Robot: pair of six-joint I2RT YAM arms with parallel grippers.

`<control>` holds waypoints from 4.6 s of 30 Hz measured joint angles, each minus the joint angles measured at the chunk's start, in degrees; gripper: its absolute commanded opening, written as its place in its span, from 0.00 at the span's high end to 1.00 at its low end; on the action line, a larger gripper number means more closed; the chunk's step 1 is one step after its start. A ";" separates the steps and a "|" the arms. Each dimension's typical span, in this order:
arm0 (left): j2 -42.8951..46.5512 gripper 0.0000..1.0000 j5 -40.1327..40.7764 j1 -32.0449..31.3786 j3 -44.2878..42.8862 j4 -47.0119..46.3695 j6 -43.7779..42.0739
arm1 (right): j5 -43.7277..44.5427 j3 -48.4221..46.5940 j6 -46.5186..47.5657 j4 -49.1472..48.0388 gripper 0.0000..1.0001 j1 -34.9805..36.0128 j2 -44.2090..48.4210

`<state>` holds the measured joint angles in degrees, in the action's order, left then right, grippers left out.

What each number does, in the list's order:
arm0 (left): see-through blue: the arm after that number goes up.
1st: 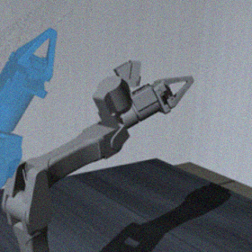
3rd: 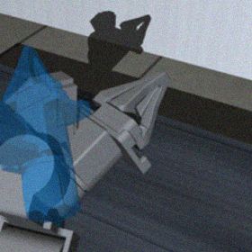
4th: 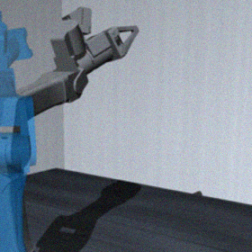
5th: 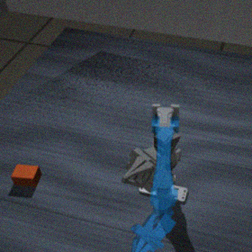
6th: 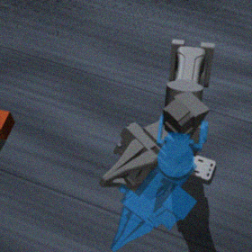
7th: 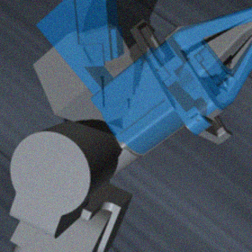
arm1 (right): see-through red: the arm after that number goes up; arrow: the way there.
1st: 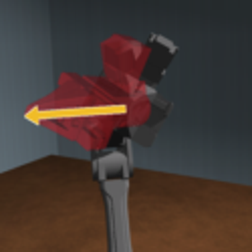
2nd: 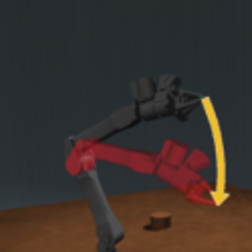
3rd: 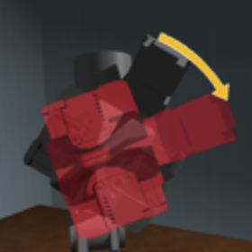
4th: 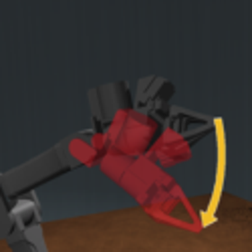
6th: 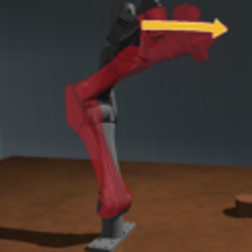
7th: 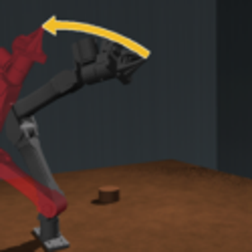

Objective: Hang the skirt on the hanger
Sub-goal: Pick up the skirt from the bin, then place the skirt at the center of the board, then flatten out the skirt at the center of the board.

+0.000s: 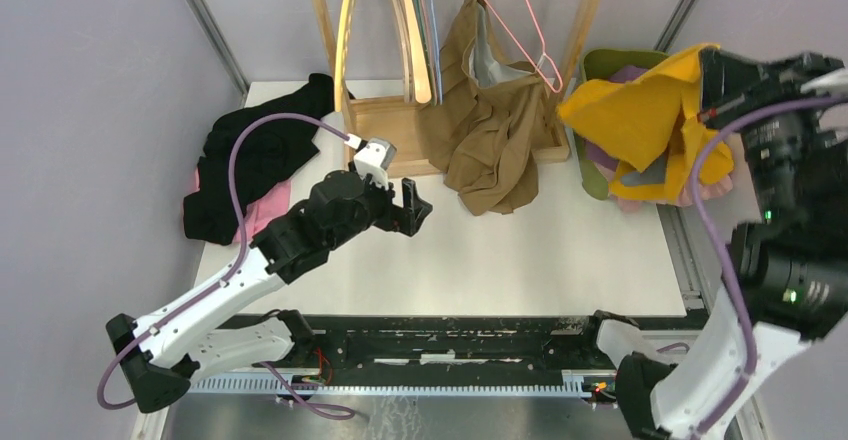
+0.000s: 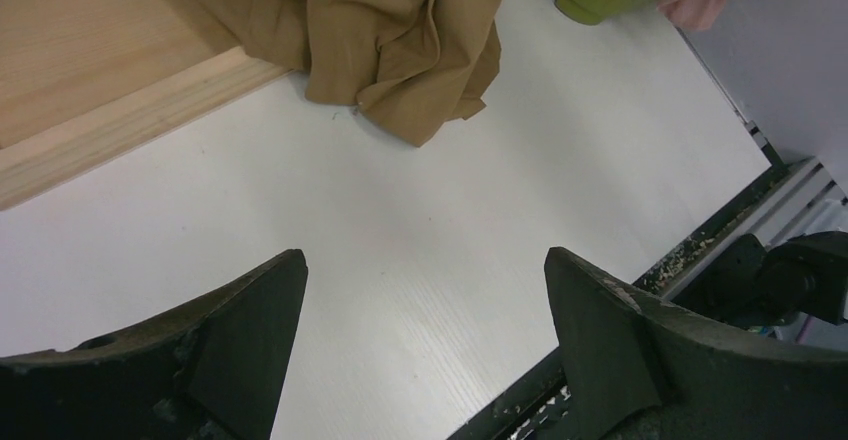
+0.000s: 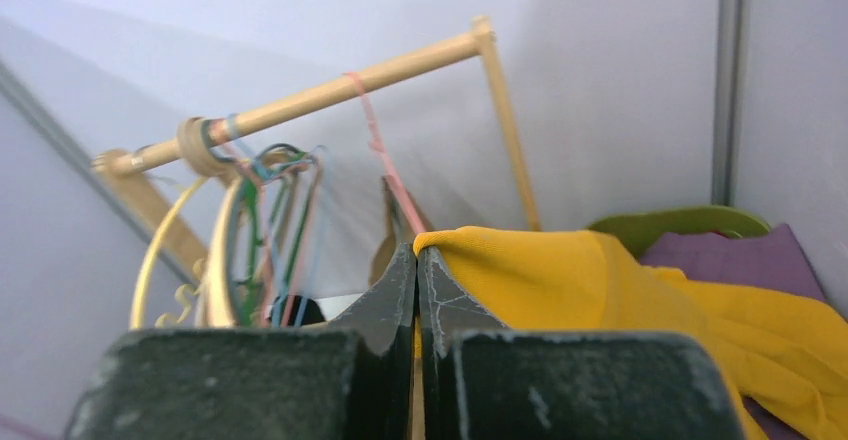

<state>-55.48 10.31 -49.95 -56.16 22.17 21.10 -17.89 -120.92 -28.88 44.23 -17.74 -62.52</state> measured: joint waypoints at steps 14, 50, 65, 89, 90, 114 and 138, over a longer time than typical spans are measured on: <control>10.01 0.08 -4.92 0.00 6.19 0.79 3.58 | -17.29 8.57 -19.41 -12.92 0.99 -0.02 15.67; 8.22 0.08 0.26 0.00 5.18 6.38 5.09 | -17.70 32.52 -14.62 -18.18 0.99 51.34 -6.45; 17.99 0.10 3.15 0.00 7.13 15.52 11.78 | -6.40 49.70 -4.63 -13.88 0.44 69.44 -12.41; -34.99 0.00 -10.45 15.19 5.05 -22.51 7.32 | 3.06 54.84 3.89 -1.62 0.44 43.47 -3.69; -36.02 0.00 -11.65 15.43 4.98 -24.57 7.23 | 2.54 55.06 4.04 -1.62 0.44 42.88 -3.13; -50.66 0.42 -32.00 18.73 1.20 -45.53 7.50 | -5.49 58.95 7.78 -0.81 0.44 33.73 -0.63; -9.60 0.94 -27.96 17.92 1.51 -17.68 6.91 | -5.88 58.49 7.28 -1.70 0.45 30.73 -1.95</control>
<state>-65.08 -17.65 -32.03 -54.65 4.49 28.01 -23.77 -62.43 -21.61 42.52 12.99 -64.47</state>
